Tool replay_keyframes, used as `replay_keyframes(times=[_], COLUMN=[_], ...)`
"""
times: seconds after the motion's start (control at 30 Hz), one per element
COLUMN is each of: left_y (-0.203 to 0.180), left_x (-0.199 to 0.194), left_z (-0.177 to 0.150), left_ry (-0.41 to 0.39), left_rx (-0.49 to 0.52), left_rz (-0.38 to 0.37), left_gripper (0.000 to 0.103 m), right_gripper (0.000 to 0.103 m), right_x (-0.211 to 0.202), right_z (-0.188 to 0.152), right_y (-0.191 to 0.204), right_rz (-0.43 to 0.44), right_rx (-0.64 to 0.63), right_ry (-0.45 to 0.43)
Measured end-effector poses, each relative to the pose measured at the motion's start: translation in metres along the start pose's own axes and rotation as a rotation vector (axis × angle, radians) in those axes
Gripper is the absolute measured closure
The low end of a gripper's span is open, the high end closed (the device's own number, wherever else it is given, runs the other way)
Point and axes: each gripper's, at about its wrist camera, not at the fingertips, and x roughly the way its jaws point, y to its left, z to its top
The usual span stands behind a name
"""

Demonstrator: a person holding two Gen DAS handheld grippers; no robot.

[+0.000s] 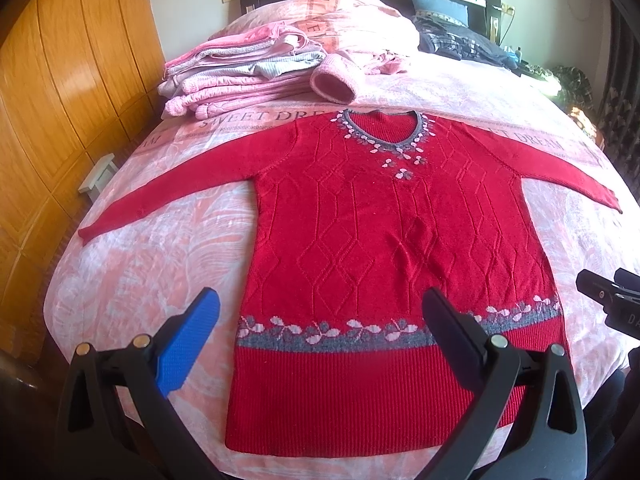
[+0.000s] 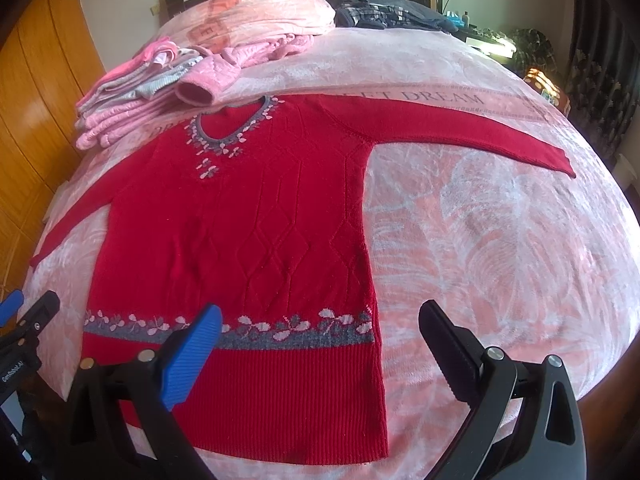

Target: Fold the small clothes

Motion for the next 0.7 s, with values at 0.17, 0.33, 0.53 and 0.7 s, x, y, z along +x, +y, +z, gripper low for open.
replay_keyframes(times=[0.17, 0.33, 0.53, 0.7], left_y=[0.0001, -0.0006, -0.003, -0.0046], left_x=[-0.0001, -0.0008, 0.0002, 0.0012], left_z=[0.0002, -0.0004, -0.001, -0.0013], left_ry=[0.001, 0.002, 0.002, 0.004], left_rx=[0.001, 0.003, 0.005, 0.008], left_rz=[-0.002, -0.004, 0.004, 0.003], left_gripper=[0.003, 0.003, 0.003, 0.003], right_gripper=[0.004, 0.004, 0.004, 0.004], right_x=[0.0001, 0.0008, 0.0026, 0.0042], right_z=[-0.0001, 0.0, -0.0001, 0.0001], right_y=[0.0006, 0.0002, -0.0014, -0.0032], right_rz=[0.0, 0.001, 0.004, 0.005], right_rx=[0.0, 0.002, 0.004, 0.007], right_ry=[0.001, 0.001, 0.003, 0.003])
